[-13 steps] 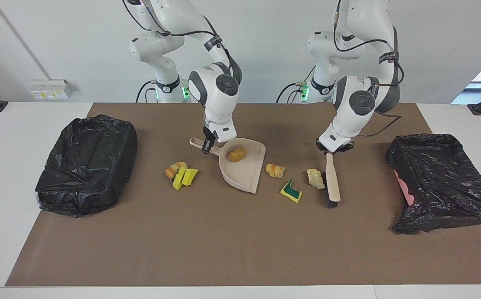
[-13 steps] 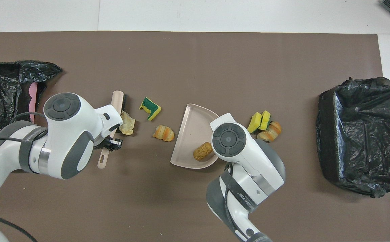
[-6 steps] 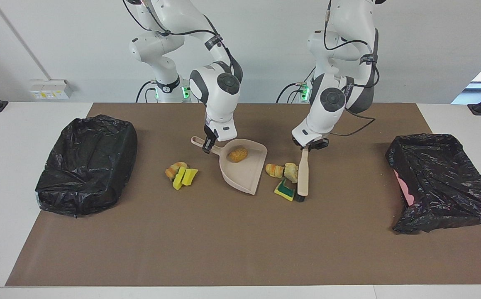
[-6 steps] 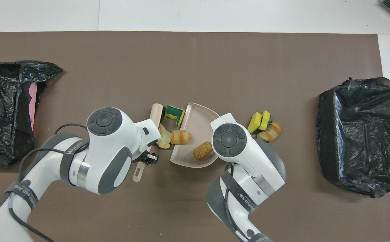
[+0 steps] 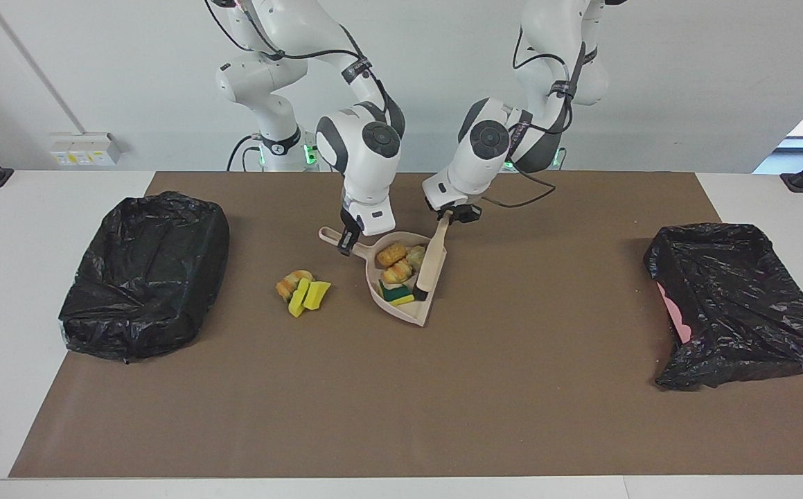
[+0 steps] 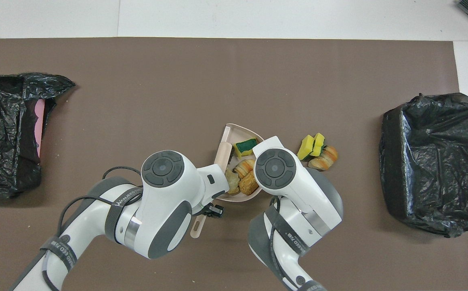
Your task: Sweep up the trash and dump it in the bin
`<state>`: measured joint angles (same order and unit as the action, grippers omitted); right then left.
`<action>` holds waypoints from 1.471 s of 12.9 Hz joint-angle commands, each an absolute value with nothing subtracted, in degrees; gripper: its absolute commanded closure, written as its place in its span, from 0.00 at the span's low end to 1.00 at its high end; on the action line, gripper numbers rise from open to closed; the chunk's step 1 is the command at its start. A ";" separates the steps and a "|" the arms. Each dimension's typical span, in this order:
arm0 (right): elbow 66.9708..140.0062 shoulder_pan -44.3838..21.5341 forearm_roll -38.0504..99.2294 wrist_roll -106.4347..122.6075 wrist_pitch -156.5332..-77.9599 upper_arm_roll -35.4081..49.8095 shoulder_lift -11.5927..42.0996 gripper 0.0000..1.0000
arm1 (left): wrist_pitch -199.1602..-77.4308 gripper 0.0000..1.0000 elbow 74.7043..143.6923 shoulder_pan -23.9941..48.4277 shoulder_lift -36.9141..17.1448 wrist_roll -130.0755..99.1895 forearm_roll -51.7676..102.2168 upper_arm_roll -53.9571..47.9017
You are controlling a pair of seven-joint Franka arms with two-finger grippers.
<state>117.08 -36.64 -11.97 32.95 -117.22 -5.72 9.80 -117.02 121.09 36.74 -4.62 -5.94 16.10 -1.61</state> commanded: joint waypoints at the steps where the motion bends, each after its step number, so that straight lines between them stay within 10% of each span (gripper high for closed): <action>1: 118.48 -36.47 -11.43 31.20 -118.04 -5.36 8.35 1.00 | -114.97 1.00 120.24 37.18 -2.29 -6.59 17.14 -1.32; 10: 117.60 -32.44 -11.43 38.65 -115.67 -5.54 5.55 1.00 | -101.79 1.00 120.58 41.64 2.28 -34.60 7.32 -1.49; 19: 110.32 -15.14 -10.99 58.07 -106.63 -5.80 -1.57 1.00 | -116.70 1.00 136.92 60.62 10.19 -55.89 6.59 -2.02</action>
<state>112.57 -19.00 -12.00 53.20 -109.42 -6.21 0.36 -113.38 133.15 56.92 7.85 -52.77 7.66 -2.87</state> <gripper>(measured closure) 0.674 0.736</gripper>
